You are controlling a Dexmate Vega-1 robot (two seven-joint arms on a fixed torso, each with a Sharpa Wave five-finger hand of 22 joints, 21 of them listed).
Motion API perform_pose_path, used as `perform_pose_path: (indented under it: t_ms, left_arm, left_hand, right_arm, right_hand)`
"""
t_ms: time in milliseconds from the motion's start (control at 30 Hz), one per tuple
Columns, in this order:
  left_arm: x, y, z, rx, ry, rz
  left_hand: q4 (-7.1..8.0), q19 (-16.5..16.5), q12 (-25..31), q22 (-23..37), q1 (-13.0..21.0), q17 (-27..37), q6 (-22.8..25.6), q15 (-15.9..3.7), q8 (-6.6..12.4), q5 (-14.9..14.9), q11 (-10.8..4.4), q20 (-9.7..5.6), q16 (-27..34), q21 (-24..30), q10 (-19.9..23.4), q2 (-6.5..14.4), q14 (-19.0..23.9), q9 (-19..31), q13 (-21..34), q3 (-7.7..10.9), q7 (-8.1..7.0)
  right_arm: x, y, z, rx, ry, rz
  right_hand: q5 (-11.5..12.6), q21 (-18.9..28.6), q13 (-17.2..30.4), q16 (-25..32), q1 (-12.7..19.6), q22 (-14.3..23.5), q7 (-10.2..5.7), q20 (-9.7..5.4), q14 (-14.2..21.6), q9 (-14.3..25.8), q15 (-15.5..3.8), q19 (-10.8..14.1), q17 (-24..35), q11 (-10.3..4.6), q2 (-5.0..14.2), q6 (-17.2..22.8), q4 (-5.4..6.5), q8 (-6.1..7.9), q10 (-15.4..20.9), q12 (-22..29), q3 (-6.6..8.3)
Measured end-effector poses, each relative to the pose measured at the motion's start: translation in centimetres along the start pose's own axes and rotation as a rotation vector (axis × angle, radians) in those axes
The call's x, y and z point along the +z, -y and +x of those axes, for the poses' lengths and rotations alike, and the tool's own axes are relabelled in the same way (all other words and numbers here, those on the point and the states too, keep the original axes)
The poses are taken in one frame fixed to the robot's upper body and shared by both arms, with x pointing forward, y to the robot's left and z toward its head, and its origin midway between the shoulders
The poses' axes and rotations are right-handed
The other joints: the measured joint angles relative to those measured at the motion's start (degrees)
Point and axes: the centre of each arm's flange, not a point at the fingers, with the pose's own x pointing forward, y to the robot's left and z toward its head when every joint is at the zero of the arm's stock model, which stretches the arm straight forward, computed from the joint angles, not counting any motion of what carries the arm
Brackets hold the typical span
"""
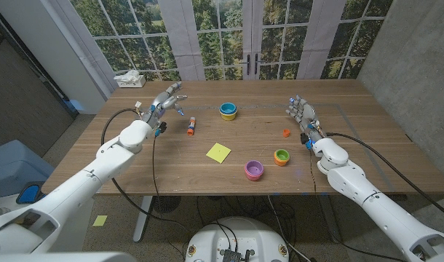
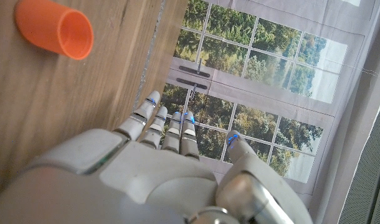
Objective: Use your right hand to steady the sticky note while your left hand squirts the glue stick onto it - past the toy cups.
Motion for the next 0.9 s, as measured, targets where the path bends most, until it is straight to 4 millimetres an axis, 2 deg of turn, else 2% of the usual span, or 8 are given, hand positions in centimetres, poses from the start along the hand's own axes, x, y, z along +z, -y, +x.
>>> perform_pose_path:
  t_ms: [100, 200, 300, 333, 467, 700, 767, 900]
  left_arm:
    - [0.0, -0.4, 0.1, -0.015, -0.041, 0.124]
    - [1.0, -0.8, 0.3, -0.029, -0.037, 0.193]
    - [2.1, -1.0, 0.4, -0.038, -0.013, 0.211]
    - [1.7, -1.2, 0.4, -0.053, -0.048, 0.293]
    - [2.7, -1.6, 0.7, -0.082, -0.05, 0.385]
    - [4.5, -2.3, 0.9, -0.144, -0.049, 0.525]
    - [4.8, -2.5, 0.9, -0.153, -0.048, 0.546]
    - [5.7, -2.8, 0.9, -0.179, -0.044, 0.605]
  left_hand:
    - [0.53, -2.3, 0.0, 0.5, 6.3, -0.5, 1.8, -0.04, -0.26, 0.0, -0.17, 0.75, 1.2, 1.9, -0.2, -1.7, -1.8, 0.0, 0.1, -3.13, -0.32]
    - [0.79, -3.2, 0.5, 0.8, 9.9, -1.2, 4.2, -0.08, -0.26, 0.0, 0.31, 1.32, 2.2, 3.9, 1.6, -2.2, -2.6, 0.0, 0.3, -5.7, -0.37]
    - [1.16, -3.2, 0.5, 0.9, 14.1, -2.8, 7.5, 0.04, -0.26, 0.0, -0.06, 1.31, 4.1, 7.6, 4.9, -2.3, -2.2, 0.0, 0.3, -9.59, -0.57]
    - [1.27, -3.2, 0.5, 0.8, 15.3, -3.4, 8.6, 0.1, -0.26, 0.0, -0.13, 1.32, 4.8, 8.9, 6.0, -2.4, -1.7, 0.0, 0.3, -10.92, -0.54]
    - [1.53, -3.2, 0.5, -0.2, 18.7, -5.4, 12.7, 0.11, -0.26, 0.0, -0.48, 1.32, 7.3, 13.5, 10.1, -2.6, -0.9, 0.3, 0.3, -15.11, -0.55]
    - [2.14, -4.9, 0.0, -3.3, 21.0, -8.3, 15.8, -0.05, -0.69, 0.0, -0.56, 1.83, 11.1, 20.3, 11.5, -3.5, -0.5, 0.3, 0.3, -20.78, -0.56]
    - [2.24, -5.8, 0.0, -4.1, 21.1, -8.9, 15.8, 0.22, -0.69, 0.0, -0.56, 1.94, 11.7, 21.8, 11.5, -3.5, -1.1, 0.3, 0.3, -21.81, -0.56]
    - [2.3, -6.8, -0.2, -5.3, 21.6, -9.7, 15.8, 0.07, -0.69, 0.0, -0.57, 2.26, 12.1, 23.6, 11.1, -3.4, -1.8, 0.3, 0.3, -22.67, -0.56]
  right_arm:
    - [0.0, -0.2, -0.4, -0.004, 0.003, 0.002]
    - [0.0, -0.1, -0.6, -0.011, 0.008, 0.002]
    - [0.1, -0.1, -0.7, -0.017, 0.013, 0.001]
    - [0.1, -0.2, -0.9, -0.016, 0.013, 0.003]
    - [0.1, -0.3, -1.3, -0.021, 0.019, 0.003]
    - [0.3, -0.5, -1.9, -0.026, 0.033, 0.001]
    - [0.3, -0.5, -2.0, -0.025, 0.035, -0.001]
    - [0.3, -0.6, -2.3, -0.027, 0.036, -0.007]
  right_hand:
    - [0.0, 0.0, 0.0, 0.0, 0.0, 0.0, 0.0, 0.0, 0.0, 0.0, 0.0, 0.0, 0.0, 0.0, 0.0, 0.0, -0.01, 0.0, 0.0, 0.0, -0.01]
    - [0.0, -0.3, 0.0, 0.0, 0.0, 0.0, 0.0, 0.0, 0.0, 0.0, 0.0, 0.0, 0.0, 0.0, 0.0, 0.0, -0.01, 0.0, 0.0, 0.0, 0.0]
    - [0.0, -0.3, 0.0, 0.0, 0.0, 0.0, 0.0, 0.0, 0.0, 0.0, 0.0, 0.0, 0.0, 0.0, 0.0, 0.0, 0.0, 0.0, 0.0, 0.0, 0.0]
    - [0.0, -0.3, 0.0, 0.0, 0.0, 0.0, 0.0, 0.0, 0.0, 0.0, 0.0, 0.0, 0.0, 0.0, 0.0, 0.0, 0.0, 0.0, 0.0, 0.0, 0.0]
    - [0.0, -0.3, 0.0, 0.0, 0.0, 0.0, 0.0, 0.0, 0.0, 0.0, 0.0, 0.0, -0.3, 0.11, 0.0, 0.0, -0.16, 0.0, 0.1, 0.0, -0.16]
    - [0.0, -0.3, 0.0, 0.0, 0.0, 0.0, 0.23, -0.01, 0.0, 0.0, 0.0, 0.4, -0.3, 0.11, -0.02, -0.2, -0.31, 0.0, 0.1, 0.0, -0.31]
    - [0.0, -0.3, 0.0, 0.0, -0.7, 0.0, 0.23, 0.1, 0.0, 0.0, 0.0, 0.7, -0.3, 0.11, -0.69, -0.2, -0.49, 0.0, 0.1, 0.0, -0.49]
    - [0.0, -0.5, 0.0, 0.0, -0.7, 0.0, 0.23, 0.1, 0.0, -0.1, 0.0, 0.7, -0.5, 0.11, -0.69, -0.2, -0.64, 0.0, 0.1, 0.0, -0.64]
